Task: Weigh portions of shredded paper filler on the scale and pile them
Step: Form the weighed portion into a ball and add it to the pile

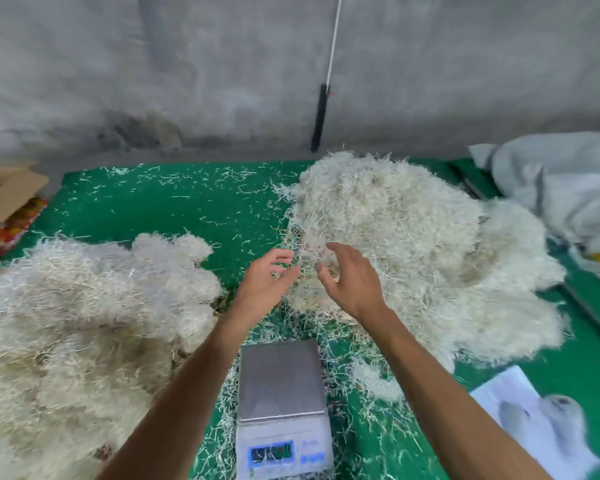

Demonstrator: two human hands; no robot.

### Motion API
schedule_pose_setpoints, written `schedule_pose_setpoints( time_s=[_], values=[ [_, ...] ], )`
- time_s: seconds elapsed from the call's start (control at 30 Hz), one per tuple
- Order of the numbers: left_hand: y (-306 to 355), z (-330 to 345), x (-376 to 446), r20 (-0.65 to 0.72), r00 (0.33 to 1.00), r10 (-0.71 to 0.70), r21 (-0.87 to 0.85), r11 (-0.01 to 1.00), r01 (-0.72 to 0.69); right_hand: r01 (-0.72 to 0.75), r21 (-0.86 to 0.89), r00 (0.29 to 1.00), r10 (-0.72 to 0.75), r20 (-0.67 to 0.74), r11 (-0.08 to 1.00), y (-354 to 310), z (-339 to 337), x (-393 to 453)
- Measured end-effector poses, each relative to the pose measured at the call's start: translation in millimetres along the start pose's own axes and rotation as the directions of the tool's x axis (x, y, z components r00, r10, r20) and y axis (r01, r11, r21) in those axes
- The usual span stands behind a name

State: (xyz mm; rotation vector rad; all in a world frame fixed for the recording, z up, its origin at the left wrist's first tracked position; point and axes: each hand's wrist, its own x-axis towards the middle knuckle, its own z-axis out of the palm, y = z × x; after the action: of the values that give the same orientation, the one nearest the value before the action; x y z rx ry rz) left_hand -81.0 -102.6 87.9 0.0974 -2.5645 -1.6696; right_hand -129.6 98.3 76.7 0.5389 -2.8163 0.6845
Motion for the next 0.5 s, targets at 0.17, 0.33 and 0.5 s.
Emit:
schedule_pose_setpoints(
  time_s=[0.17, 0.33, 0.5],
  values=[
    [9.2, 76.7, 36.6, 0.110, 0.994, 0.013, -0.033, 0.999, -0.010, -0.137, -0.046, 0.990, 0.138, 0.030, 0.990, 85.4, -10.4, -8.9],
    [-0.6, 127.7, 84.0, 0.161, 0.985, -0.064, 0.013, 0.998, 0.062, -0.143, -0.050, 0.980, 0.148, 0.131, 0.988, 138.4, 7.3, 8.0],
    [-24.9, 165.8, 132.2, 0.232, 0.950, -0.208, 0.031, 0.978, 0.207, -0.093, -0.041, 0.958, 0.100, 0.270, 0.995, 161.6, 47.4, 36.6]
  ],
)
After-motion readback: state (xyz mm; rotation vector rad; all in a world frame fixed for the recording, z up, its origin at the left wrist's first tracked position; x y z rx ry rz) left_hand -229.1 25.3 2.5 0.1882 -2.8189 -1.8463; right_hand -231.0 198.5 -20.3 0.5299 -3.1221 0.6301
